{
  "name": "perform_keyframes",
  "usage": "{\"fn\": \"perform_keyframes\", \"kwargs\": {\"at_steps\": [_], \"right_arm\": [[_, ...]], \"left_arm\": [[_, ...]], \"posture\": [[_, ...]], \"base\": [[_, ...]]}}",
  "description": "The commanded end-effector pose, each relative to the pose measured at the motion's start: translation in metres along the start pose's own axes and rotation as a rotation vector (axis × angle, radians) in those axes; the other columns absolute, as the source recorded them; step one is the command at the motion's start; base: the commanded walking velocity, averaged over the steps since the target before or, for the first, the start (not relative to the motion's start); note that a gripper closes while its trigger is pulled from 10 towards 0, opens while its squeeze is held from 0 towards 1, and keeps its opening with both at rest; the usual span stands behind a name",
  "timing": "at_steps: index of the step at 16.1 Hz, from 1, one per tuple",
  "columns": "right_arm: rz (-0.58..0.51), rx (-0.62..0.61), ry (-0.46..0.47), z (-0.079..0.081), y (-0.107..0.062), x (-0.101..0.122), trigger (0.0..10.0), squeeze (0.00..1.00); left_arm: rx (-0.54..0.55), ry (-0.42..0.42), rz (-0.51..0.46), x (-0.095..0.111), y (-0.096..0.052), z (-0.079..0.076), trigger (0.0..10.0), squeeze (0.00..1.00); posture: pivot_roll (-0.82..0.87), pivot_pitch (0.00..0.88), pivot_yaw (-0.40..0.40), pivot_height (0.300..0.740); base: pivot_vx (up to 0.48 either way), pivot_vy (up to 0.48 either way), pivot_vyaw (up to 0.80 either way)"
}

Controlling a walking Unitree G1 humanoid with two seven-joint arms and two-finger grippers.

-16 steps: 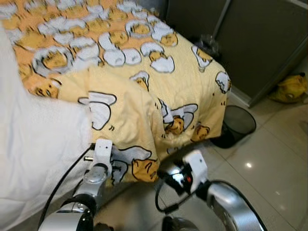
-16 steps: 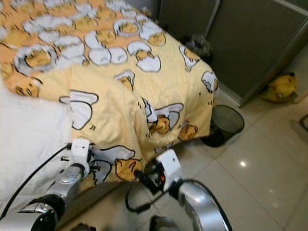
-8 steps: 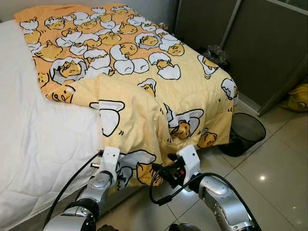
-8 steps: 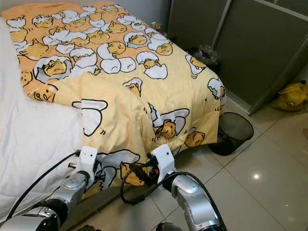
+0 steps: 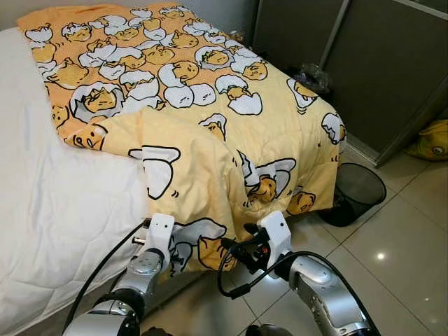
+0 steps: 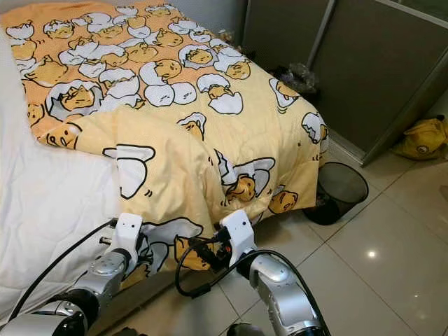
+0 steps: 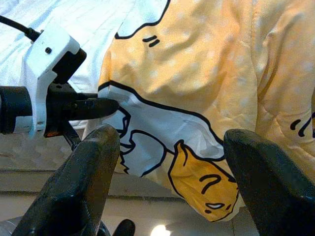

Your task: Clean up the room

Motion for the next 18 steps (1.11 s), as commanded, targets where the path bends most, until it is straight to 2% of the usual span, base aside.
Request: {"fn": "perform_keyframes", "kwargs": {"at_steps": [1,7,9,18], "right_arm": [[-0.005,-0.003,-0.004,-0.002,0.0,0.002,10.0,0.0],[-0.005,-0.003,-0.004,-0.002,0.0,0.002,10.0,0.0],[0.003,-0.013,-0.002,-0.009,0.001,-0.002,10.0,0.0],[0.003,-0.014,-0.004,-0.011,0.001,-0.002,10.0,0.0]], "left_arm": [[-0.015,0.008,0.012,-0.002,0.0,-0.004,10.0,0.0],[-0.015,0.008,0.012,-0.002,0.0,-0.004,10.0,0.0],[-0.036,-0.003,-0.013,0.007,0.001,-0.013,10.0,0.0],[-0.048,0.003,-0.021,0.008,0.001,-0.019,10.0,0.0]], "posture": [[-0.04,0.0,-0.023,0.74],[-0.04,0.0,-0.023,0.74],[-0.04,0.0,-0.026,0.74],[-0.05,0.0,-0.025,0.74]], "base": [[0.0,0.0,0.0],[0.0,0.0,0.0],[0.0,0.0,0.0],[-0.036,0.0,0.0]]}}
Point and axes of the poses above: a point about 5 cm out from each wrist's last joint towards the gripper, its own y axis pointing out of the wrist towards the gripper, its own x axis along the axis of the wrist's last joint, z = x × y, the point moved 4 cm from there along y, pointing out of the wrist towards the gripper, and after that the axes turned 12 degrees about y, right-handed, at the moved point
